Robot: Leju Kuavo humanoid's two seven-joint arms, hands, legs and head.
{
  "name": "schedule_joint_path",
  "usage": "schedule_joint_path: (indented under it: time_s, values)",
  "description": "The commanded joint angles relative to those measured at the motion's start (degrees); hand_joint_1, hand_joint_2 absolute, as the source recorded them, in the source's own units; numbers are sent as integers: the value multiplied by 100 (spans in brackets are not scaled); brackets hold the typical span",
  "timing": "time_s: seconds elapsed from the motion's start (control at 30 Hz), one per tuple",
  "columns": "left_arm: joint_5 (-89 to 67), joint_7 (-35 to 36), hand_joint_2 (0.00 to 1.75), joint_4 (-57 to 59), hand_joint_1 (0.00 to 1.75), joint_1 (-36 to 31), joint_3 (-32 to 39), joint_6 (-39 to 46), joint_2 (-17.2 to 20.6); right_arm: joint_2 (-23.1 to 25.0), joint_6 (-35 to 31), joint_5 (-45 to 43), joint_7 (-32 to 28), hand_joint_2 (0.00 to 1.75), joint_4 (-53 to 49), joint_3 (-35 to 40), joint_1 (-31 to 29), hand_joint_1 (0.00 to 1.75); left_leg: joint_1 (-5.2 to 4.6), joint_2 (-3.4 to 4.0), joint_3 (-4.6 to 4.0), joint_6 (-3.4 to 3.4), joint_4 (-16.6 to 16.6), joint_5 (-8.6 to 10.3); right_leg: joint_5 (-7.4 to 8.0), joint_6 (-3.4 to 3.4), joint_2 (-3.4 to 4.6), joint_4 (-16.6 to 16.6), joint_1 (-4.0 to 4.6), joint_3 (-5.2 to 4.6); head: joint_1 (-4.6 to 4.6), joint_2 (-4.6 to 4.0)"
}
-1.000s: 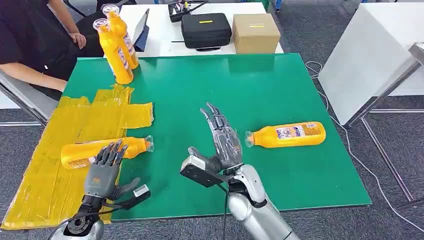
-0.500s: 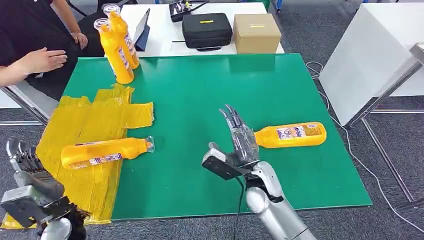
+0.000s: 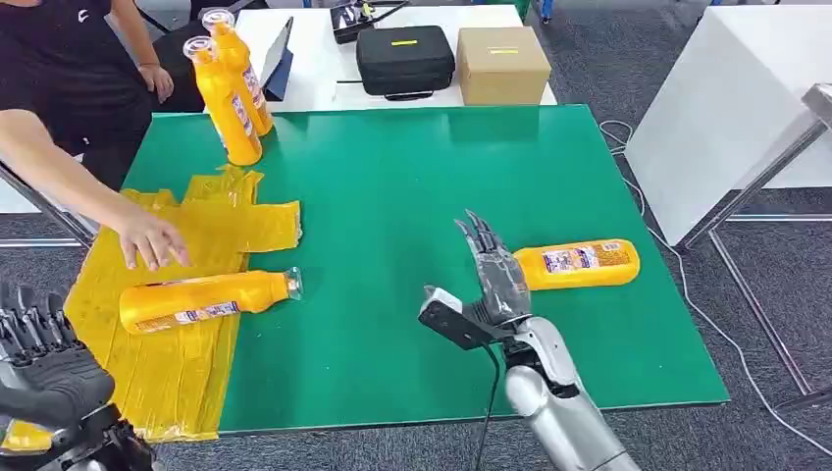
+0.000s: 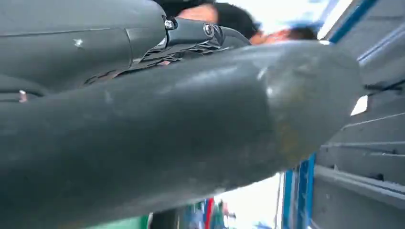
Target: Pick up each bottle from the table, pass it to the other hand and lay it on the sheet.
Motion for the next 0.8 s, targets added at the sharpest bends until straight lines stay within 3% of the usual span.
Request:
schedule_joint_path:
  time_s: [0.03, 0.17, 0.47, 0.6, 0.8]
  values:
    - [131, 165, 0, 230, 0, -31, 146, -420, -269, -988, 971, 542, 517, 175, -162, -309, -67, 0, -4, -16, 16, -8, 0, -8, -11, 4, -19, -7, -4, 27, 0, 0]
    - [120, 223, 0, 268, 0, -74, 310, -529, -358, -1247, 1513, 674, 578, 175, -10, -471, -302, 0, -12, 4, 3, -7, 1, -4, -1, 2, -2, -1, -14, 7, -2, 0]
    - [146, 173, 0, 619, 0, -245, 353, -634, -412, -1782, 1726, 676, 209, 175, 628, -757, -615, 0, -13, -3, 17, -5, -5, -3, -1, 3, -7, -7, -15, 23, -2, 2]
    - [179, 147, 0, 709, 0, -354, 406, -647, -402, -1697, 1736, 773, 159, 175, 1090, -656, -1018, 0, -12, 11, 13, -4, -4, -1, 4, 2, 7, -5, -14, 15, -4, 0]
    - [180, 147, 0, 713, 0, -365, 413, -646, -398, -1677, 1739, 775, 160, 175, 1127, -652, -1058, 0, -9, 11, 17, -6, -5, -2, 3, 1, 7, -8, -11, 19, -4, 0]
